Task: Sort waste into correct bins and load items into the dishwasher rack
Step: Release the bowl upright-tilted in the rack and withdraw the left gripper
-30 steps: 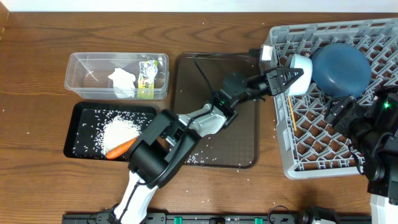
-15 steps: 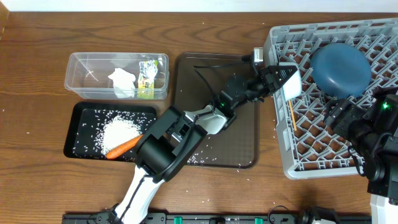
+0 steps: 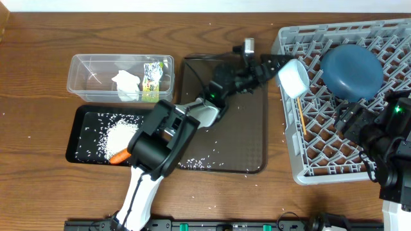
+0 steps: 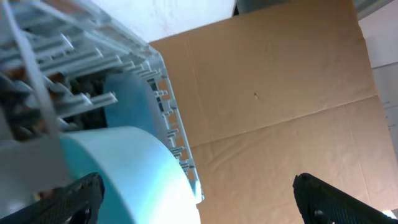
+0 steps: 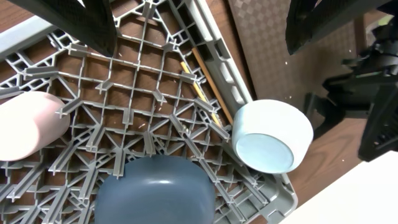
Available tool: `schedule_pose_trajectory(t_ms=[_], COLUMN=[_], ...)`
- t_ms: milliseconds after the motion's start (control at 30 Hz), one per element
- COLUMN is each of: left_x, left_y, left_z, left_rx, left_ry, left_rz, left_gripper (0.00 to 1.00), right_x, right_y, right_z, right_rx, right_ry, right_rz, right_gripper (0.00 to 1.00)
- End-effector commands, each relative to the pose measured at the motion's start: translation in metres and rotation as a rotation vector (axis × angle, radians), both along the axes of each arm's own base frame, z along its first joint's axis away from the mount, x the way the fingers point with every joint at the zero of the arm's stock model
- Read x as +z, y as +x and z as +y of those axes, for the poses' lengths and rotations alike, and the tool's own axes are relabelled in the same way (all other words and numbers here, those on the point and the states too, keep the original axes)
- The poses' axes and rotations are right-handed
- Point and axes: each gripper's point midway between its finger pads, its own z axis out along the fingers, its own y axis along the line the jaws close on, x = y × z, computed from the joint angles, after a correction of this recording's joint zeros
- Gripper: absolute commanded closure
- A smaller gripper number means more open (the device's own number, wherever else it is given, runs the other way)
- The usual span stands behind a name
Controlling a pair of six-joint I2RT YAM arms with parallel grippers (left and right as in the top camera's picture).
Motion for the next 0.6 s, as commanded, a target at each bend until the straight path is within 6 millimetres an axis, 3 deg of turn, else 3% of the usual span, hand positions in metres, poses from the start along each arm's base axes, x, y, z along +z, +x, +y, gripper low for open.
schedule_pose_trajectory(t_ms=[0, 233, 400, 500, 567], left_x=[0.007, 0.007, 0.004, 0.009, 0.019], left_y=[0.002, 0.007, 0.003, -0.009, -0.021], left_z=[0.006, 0.030, 0.059, 0.090, 0.121], left_rx=[-0.045, -0.084, -0.055, -0.001, 0.061], left_ry=[0.020, 0.145, 0.385, 0.587, 0.750], left_rz=[-0.058, -0.092, -0.096, -0.113, -0.127], left_gripper=[0.02, 0.02, 0.02, 0.02, 0.02], right_x=[0.006, 0.006, 0.007, 0.010, 0.014], right_y=[0.000, 0.000, 0.001, 0.004, 0.008], right_z=[-0.004, -0.004, -0.004, 0.004, 0.011], right_rx=[-0.008, -0.008, -0.006, 0.078, 0.154], right_ry=[-0.018, -0.018, -0.018, -0.041, -0.057], right_rz=[-0.014, -0.014, -0.017, -0.034, -0.057], right_gripper=[0.19, 0.19, 0.18, 0.18, 0.19])
